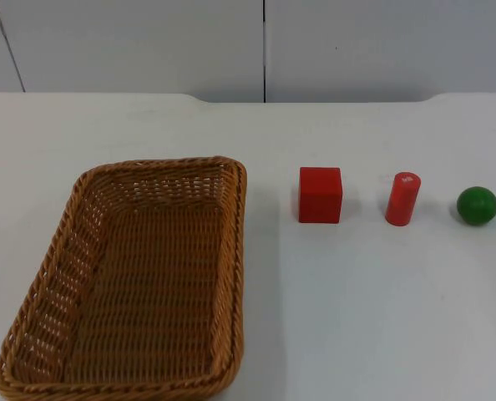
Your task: Pick up the basket with the left hand and place the object to the left of the red cylinder into the basket with the right hand.
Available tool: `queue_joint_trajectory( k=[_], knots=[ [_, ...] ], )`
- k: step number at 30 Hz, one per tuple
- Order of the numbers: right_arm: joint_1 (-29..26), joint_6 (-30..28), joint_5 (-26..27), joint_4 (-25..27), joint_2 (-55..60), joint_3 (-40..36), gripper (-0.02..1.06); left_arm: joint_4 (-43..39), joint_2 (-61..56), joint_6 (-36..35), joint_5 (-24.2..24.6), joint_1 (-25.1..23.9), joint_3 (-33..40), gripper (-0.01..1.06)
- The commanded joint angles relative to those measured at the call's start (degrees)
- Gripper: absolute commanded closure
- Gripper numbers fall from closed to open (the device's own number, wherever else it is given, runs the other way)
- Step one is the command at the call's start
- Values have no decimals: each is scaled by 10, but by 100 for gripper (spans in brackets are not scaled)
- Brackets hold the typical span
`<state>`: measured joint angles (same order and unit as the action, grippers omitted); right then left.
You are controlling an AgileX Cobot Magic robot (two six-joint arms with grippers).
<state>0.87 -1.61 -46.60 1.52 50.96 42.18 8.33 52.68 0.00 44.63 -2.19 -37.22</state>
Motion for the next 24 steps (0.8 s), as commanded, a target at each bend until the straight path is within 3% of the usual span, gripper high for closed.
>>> queue_joint_trajectory(
  k=[1, 14, 24],
  knots=[
    [-4, -5, 4, 1, 24, 6, -1, 6, 34, 3, -21, 0, -4, 0],
    [-4, -7, -10, 1, 54, 6, -1, 62, 142, 68, -49, 0, -16, 0],
    [-4, -10, -4, 1, 54, 6, -1, 104, 309, 120, -46, 0, -129, 0]
  ],
)
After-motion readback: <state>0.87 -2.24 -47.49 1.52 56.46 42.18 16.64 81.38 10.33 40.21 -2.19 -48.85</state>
